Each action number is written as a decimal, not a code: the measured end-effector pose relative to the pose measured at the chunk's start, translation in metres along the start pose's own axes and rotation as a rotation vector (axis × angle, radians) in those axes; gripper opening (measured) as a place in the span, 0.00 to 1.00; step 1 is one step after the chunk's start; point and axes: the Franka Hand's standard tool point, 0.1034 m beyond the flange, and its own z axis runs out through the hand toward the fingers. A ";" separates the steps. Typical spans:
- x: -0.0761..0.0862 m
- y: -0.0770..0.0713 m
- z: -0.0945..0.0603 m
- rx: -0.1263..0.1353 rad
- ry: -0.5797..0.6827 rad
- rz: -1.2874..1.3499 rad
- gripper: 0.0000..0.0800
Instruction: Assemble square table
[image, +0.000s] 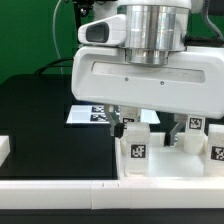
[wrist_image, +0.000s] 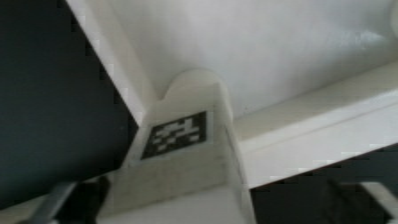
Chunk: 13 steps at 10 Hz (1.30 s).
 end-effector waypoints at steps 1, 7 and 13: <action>0.000 0.000 0.000 0.001 0.000 0.035 0.48; 0.002 0.008 0.003 -0.013 -0.016 0.666 0.36; -0.003 0.005 0.004 0.004 -0.064 1.316 0.36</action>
Offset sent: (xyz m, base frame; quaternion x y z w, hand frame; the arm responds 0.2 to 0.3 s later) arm 0.0000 0.0000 0.0000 0.0000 0.0000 0.1938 0.9810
